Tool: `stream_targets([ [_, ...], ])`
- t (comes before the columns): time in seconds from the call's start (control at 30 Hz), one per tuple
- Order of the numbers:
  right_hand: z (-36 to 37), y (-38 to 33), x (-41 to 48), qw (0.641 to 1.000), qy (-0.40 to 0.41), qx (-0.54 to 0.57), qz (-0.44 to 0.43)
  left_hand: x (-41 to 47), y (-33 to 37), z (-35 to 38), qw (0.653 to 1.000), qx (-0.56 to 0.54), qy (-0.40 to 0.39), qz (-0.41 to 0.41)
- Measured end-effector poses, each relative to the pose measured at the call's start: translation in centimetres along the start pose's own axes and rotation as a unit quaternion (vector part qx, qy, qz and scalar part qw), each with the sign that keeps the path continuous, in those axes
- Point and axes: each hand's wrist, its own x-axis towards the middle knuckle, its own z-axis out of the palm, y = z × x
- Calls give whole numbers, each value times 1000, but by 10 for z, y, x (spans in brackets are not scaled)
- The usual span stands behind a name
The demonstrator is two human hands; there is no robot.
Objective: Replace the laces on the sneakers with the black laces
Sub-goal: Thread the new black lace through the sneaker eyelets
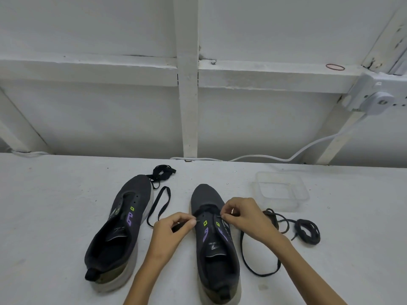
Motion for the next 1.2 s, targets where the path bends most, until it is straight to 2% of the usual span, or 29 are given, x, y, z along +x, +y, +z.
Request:
stream_targets([
  [0.23, 8, -17, 7, 986, -10, -166, -9, -3, -2, 7, 999, 27, 26, 20],
  [0.37, 18, -23, 8, 981, -11, -193, -2, -2, 0, 8, 997, 45, 53, 26],
  [0.5, 20, -21, 5, 989, 28, -146, -8, 1, 6, 8, 993, 96, 56, 43],
  [0.6, 25, -21, 7, 995, 34, -97, 20, 4, 11, 10, 988, 131, 65, 50],
  [0.77, 31, -18, 9, 993, 55, 88, 56, 9, 17, 8, 973, 212, 64, 66],
  [0.97, 34, -14, 7, 969, 58, 230, 73, 19, 42, 3, 908, 401, 16, 120],
  [1.13, 35, -13, 8, 958, 57, 267, 86, 34, 58, 5, 862, 495, -28, 104],
  [1.2, 36, -11, 8, 956, 59, 272, 90, 37, 62, 6, 855, 508, -41, 94],
])
